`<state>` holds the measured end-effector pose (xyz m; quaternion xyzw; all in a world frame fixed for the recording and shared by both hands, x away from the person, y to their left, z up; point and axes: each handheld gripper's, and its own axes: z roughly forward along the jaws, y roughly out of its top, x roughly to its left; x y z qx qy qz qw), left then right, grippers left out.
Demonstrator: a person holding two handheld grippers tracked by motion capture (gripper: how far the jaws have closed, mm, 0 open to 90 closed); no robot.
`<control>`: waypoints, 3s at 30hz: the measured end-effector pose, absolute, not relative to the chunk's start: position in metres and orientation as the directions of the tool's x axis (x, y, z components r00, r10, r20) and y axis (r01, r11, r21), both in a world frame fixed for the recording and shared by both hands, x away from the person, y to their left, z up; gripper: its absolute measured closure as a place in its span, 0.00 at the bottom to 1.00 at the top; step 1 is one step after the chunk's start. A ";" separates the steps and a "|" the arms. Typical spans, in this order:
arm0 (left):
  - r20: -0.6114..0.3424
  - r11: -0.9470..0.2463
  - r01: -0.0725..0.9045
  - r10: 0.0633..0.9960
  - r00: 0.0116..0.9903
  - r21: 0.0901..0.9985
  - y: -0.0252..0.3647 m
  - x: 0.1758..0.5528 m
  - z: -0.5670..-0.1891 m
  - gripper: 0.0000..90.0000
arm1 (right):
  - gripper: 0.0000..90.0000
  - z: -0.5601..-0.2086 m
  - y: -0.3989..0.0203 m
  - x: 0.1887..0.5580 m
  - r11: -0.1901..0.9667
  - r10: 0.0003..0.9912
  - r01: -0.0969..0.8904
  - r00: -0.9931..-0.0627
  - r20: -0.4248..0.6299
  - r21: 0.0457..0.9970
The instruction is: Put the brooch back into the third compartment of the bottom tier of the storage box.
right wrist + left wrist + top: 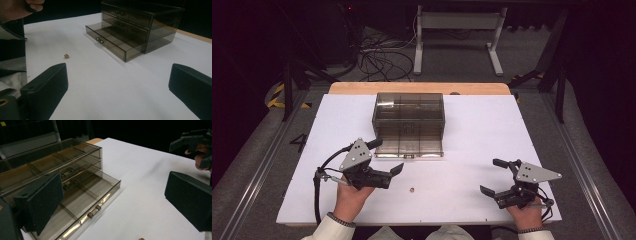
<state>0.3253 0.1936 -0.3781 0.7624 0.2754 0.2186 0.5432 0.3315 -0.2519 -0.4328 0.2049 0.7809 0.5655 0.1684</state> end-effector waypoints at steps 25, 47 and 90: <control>0.017 -0.349 0.225 0.572 0.820 0.910 0.188 0.343 -0.379 0.16 | 0.04 -0.434 -0.252 0.332 0.277 0.509 0.136 -0.861 -0.025 0.951; -0.041 -0.562 0.322 0.454 0.890 0.762 0.164 0.348 -0.376 0.19 | 0.04 -0.435 -0.251 0.333 0.285 0.499 0.144 -0.867 -0.019 0.948; -0.037 -0.809 0.356 0.384 0.922 0.467 0.127 0.360 -0.417 0.36 | 0.04 -0.437 -0.250 0.335 0.293 0.487 0.152 -0.873 -0.011 0.944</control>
